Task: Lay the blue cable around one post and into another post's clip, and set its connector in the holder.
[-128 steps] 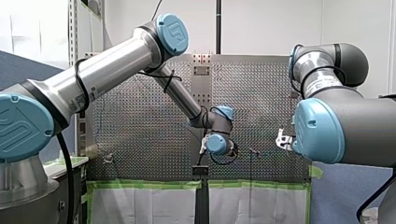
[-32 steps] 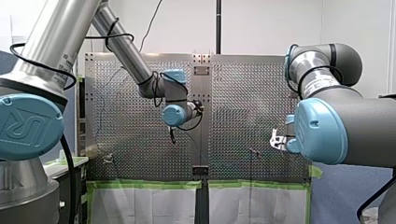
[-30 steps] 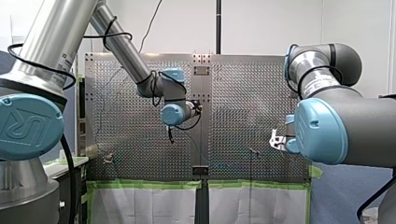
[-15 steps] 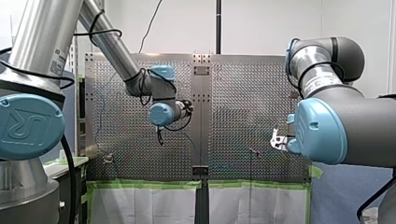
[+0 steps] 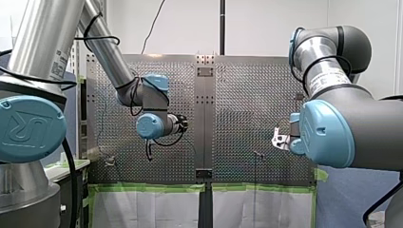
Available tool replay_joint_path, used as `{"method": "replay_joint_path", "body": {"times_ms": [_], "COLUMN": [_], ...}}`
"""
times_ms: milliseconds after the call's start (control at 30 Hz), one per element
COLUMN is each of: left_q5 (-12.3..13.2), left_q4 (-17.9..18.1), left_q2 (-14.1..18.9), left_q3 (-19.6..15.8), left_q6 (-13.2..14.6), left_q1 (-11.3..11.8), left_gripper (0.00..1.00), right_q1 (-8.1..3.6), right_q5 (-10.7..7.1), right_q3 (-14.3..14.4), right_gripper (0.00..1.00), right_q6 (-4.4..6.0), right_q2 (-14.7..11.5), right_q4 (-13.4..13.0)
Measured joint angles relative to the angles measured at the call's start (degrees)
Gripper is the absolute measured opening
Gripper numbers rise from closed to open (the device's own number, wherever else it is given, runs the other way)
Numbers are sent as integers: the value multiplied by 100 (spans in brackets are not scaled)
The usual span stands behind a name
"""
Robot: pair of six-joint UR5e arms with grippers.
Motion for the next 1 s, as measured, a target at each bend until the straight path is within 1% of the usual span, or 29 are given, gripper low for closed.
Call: {"method": "replay_joint_path", "body": {"times_ms": [267,733,833,1000], "left_q5": [8,11,11,11], "left_q4": [0,0,0,0], "left_q2": [-1,-1,-1,0], "left_q3": [-448,-1205,-1264,-1288], "left_q6": [0,0,0,0], "left_q1": [0,0,0,0], "left_gripper": [100,100,100,100], "right_q1": [38,93,101,104], "right_q5": [-29,-84,-122,-279], "right_q3": [383,1130,1295,1498], "right_gripper": [0,0,0,0], "right_q6": [22,15,12,10], "right_q2": [-379,-1128,-1293,-1542], "right_q4": [-53,-179,-156,-45]}}
